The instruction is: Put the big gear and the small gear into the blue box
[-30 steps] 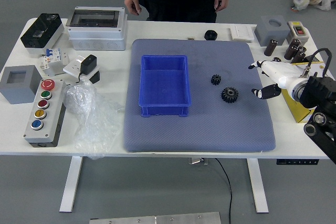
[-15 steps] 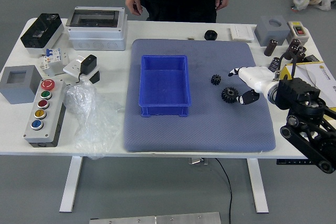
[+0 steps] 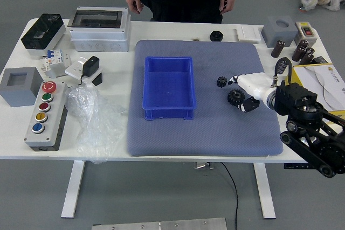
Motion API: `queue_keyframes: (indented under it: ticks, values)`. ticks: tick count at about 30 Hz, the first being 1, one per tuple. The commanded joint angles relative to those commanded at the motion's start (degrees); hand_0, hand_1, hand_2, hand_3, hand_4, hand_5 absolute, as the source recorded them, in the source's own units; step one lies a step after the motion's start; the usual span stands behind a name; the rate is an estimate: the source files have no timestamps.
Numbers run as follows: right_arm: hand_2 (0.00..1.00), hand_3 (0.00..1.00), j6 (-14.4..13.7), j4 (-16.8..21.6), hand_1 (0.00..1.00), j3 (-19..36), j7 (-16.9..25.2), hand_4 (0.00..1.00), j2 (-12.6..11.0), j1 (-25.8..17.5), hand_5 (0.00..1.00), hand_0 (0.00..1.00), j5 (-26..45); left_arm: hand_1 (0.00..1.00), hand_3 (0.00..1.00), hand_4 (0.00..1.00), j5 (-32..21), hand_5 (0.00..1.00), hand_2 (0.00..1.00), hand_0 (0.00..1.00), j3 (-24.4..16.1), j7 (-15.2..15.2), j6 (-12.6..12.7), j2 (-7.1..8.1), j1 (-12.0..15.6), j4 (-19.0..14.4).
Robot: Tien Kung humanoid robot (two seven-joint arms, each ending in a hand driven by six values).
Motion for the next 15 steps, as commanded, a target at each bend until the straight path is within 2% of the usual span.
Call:
queue_keyframes:
  ticks: [15]
  values:
    - [0.827, 0.81, -2.7, -5.0, 0.729, -2.5, 2.8, 0.721, 0.6, 2.6, 0.092, 0.737, 1.0, 0.843, 0.868, 0.758, -0.1, 0.686, 0.849, 0.863, 0.1, 0.0, 0.0, -0.29, -0.2, 0.0]
